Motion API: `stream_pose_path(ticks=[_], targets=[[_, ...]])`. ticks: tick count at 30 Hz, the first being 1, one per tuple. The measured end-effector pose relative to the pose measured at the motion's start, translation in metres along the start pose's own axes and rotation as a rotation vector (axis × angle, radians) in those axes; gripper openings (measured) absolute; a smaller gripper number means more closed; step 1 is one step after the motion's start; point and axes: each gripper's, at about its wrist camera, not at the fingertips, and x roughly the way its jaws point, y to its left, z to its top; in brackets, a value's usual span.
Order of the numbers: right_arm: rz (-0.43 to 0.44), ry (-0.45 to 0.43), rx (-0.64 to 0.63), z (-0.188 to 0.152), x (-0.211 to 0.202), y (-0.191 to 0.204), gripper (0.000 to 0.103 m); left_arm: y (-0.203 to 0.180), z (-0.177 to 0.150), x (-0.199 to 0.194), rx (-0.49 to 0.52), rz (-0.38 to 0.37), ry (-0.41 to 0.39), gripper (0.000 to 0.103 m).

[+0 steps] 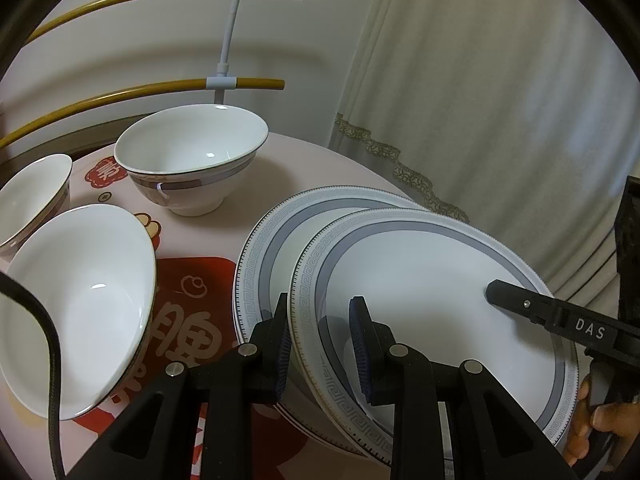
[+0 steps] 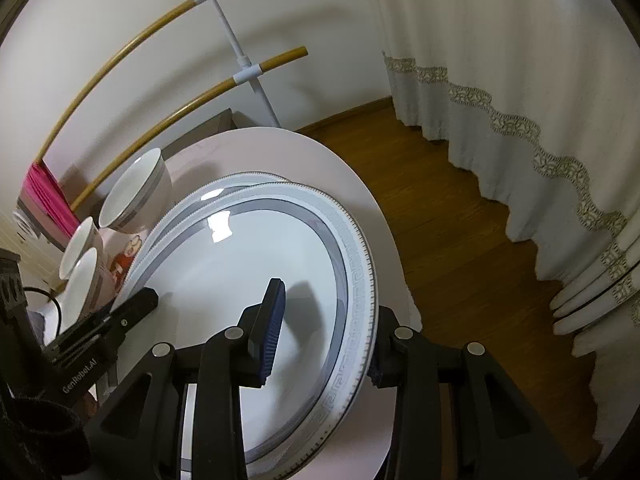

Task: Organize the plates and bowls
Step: 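Lower the held plate onto the plate stack with both grippers, then set the grey-rimmed plate flat on the stack and open both grippers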

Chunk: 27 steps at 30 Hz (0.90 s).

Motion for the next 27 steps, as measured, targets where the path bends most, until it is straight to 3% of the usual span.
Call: stream_pose_path(ticks=[17,23,27], targets=[[0.167,0.015,0.106,0.006,0.021,-0.019,0.039,-0.003,0.000,-0.004,0.011,0.011,0.002,0.024],[0.227,0.008,0.113,0.008,0.024,-0.022,0.029,-0.003,0.000,-0.004,0.012,0.009,0.004,0.024],[0.224,0.013,0.111,0.011,0.026,-0.021,0.029,-0.002,0.001,-0.004,0.009,0.006,0.004,0.024]])
